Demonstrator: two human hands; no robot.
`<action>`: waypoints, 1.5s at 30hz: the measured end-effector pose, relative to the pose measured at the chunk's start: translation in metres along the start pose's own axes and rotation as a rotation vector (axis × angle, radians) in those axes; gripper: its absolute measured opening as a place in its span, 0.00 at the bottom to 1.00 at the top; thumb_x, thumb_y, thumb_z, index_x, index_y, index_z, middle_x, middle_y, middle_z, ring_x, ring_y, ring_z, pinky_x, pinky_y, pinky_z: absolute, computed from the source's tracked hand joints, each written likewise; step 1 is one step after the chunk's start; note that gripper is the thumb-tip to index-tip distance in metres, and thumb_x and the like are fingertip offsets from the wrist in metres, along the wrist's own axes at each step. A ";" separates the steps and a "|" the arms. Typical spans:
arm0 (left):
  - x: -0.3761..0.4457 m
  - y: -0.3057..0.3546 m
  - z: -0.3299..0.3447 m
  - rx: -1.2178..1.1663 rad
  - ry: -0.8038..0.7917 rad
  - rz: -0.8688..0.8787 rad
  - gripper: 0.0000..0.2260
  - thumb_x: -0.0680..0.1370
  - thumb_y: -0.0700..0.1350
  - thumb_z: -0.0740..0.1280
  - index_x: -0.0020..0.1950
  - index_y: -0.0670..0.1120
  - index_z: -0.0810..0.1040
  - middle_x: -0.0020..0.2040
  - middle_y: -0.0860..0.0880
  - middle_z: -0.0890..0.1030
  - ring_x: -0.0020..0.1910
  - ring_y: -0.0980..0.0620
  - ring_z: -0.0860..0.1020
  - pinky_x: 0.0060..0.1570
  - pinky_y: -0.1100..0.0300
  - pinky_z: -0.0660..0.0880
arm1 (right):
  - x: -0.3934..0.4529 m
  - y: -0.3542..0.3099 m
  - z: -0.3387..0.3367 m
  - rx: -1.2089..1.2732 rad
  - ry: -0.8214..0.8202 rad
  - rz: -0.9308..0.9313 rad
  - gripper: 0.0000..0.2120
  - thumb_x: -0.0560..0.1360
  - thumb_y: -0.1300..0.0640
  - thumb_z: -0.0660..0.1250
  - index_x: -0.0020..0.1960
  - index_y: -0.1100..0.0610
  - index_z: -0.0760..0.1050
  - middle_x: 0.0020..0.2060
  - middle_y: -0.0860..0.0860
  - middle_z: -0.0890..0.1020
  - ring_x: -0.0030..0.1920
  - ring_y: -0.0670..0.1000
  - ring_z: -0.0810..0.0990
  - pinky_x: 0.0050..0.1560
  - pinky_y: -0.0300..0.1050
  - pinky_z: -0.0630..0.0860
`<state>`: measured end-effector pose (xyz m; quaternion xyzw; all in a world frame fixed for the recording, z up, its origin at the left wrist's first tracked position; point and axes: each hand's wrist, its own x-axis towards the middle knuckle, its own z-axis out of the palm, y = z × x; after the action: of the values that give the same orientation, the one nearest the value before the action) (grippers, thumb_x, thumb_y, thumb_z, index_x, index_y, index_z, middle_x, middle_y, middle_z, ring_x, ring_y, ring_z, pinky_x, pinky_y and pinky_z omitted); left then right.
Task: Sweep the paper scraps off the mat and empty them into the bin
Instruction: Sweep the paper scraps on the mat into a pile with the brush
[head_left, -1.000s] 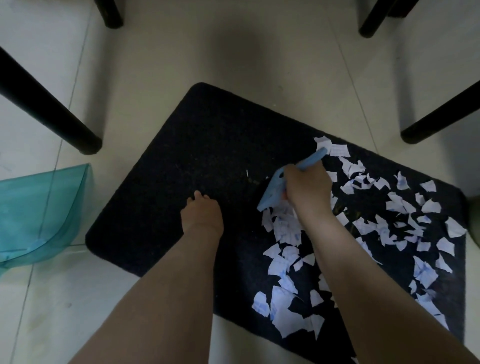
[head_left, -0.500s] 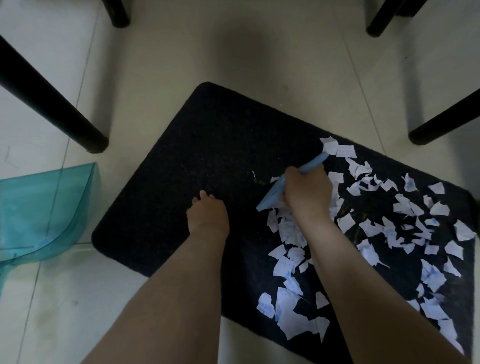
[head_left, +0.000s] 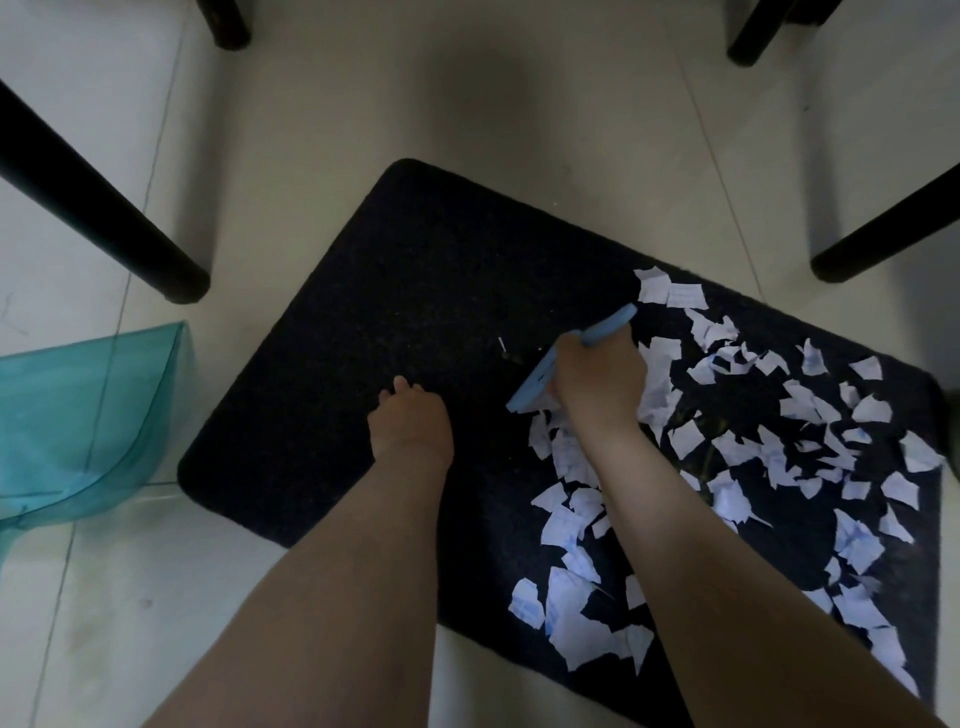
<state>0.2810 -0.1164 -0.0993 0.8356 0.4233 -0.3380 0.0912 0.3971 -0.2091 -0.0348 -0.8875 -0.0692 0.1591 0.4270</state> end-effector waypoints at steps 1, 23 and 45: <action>0.000 0.000 -0.001 0.008 -0.001 0.002 0.35 0.77 0.48 0.67 0.78 0.41 0.53 0.78 0.42 0.52 0.75 0.42 0.59 0.69 0.51 0.67 | -0.001 -0.002 0.000 0.046 -0.015 -0.018 0.06 0.77 0.59 0.61 0.51 0.61 0.70 0.37 0.50 0.78 0.37 0.49 0.78 0.38 0.42 0.73; -0.002 -0.002 0.002 0.008 -0.010 0.001 0.39 0.75 0.49 0.70 0.78 0.40 0.51 0.78 0.42 0.52 0.75 0.42 0.59 0.70 0.51 0.66 | -0.018 0.011 0.022 0.502 -0.079 0.270 0.07 0.78 0.62 0.63 0.54 0.64 0.73 0.43 0.59 0.81 0.29 0.43 0.81 0.29 0.34 0.76; -0.007 0.002 -0.025 -0.018 -0.092 -0.018 0.27 0.74 0.51 0.72 0.70 0.43 0.70 0.73 0.43 0.66 0.65 0.45 0.73 0.54 0.54 0.74 | 0.027 0.008 -0.029 0.651 0.029 0.178 0.05 0.76 0.64 0.64 0.41 0.59 0.72 0.31 0.53 0.79 0.27 0.47 0.78 0.29 0.40 0.75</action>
<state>0.2914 -0.1114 -0.0763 0.8144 0.4291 -0.3733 0.1149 0.4323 -0.2290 -0.0301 -0.7092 0.0691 0.1969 0.6735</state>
